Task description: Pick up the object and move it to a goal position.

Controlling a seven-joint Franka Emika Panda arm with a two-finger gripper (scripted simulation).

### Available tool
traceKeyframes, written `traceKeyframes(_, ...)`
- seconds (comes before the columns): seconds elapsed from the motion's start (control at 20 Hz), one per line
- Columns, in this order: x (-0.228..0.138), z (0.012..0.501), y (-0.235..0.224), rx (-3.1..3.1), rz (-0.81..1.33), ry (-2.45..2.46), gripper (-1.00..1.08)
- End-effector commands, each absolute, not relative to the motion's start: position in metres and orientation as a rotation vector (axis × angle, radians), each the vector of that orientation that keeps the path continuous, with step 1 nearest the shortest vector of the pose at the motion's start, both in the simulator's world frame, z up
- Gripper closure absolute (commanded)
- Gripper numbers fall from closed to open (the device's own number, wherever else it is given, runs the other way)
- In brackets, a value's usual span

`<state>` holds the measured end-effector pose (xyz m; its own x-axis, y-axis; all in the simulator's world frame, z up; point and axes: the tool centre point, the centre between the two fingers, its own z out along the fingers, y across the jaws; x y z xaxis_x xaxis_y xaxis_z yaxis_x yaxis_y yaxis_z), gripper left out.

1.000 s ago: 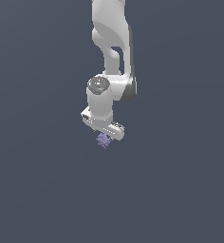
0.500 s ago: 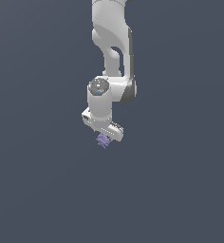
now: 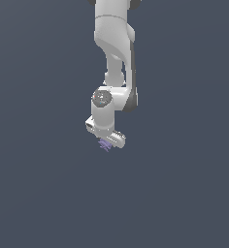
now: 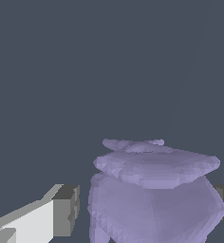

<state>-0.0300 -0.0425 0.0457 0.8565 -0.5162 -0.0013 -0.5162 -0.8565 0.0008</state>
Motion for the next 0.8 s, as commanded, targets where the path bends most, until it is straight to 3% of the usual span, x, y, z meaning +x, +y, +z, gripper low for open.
traceKeyframes(0.0, -0.0292, 0.0405, -0.0424, 3.027, 0.000, -0.842, -0.92)
traceKeyframes(0.1, -0.0289, 0.0396, -0.0424, 3.027, 0.000, -0.842, -0.92)
traceKeyframes(0.15, -0.0289, 0.0396, -0.0424, 3.027, 0.000, -0.842, 1.08)
traceKeyframes(0.75, -0.0289, 0.0413, -0.0415, 3.027, 0.001, -0.842, 1.08)
